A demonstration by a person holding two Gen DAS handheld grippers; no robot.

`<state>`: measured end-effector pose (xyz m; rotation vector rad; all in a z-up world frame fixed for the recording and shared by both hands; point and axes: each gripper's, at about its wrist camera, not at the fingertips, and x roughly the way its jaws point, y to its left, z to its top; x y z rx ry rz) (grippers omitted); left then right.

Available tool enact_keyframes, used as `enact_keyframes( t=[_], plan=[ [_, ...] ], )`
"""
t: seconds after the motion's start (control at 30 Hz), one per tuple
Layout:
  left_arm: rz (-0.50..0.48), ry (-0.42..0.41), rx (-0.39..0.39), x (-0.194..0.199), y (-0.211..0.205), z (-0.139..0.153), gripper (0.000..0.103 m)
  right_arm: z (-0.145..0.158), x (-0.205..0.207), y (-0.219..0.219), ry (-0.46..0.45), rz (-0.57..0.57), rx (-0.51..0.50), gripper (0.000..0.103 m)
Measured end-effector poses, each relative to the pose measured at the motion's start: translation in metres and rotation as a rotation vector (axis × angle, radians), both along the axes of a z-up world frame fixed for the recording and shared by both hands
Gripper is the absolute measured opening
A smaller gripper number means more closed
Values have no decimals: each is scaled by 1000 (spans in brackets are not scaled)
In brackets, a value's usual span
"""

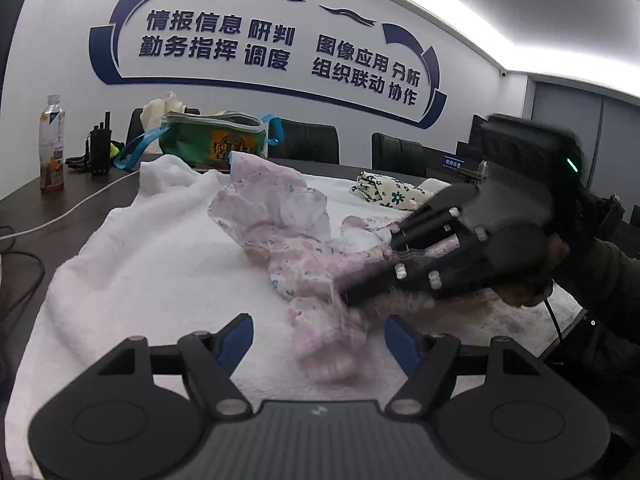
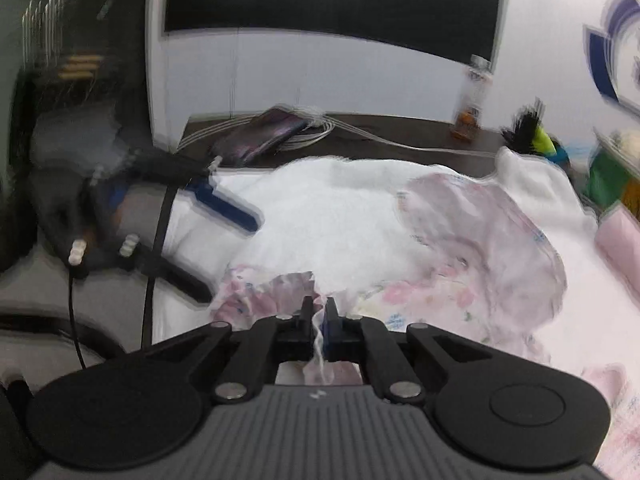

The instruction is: Fold clothes

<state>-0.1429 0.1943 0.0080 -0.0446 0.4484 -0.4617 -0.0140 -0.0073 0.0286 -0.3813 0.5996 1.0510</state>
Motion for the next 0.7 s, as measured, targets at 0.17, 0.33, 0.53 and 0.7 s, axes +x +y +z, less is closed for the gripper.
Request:
enact_keyframes(
  t=[0.17, 0.33, 0.53, 0.7],
  plan=[
    [73, 31, 23, 23, -10, 3, 72, -4, 66, -30, 296, -309, 140, 9],
    [164, 75, 48, 49, -22, 6, 72, 5, 55, -48, 207, -371, 162, 54],
    [234, 129, 39, 85, -33, 0, 72, 30, 23, -86, 72, -420, 179, 55],
    [246, 150, 30, 102, -42, -2, 72, 43, -6, -112, -23, -432, 157, 55]
  ],
)
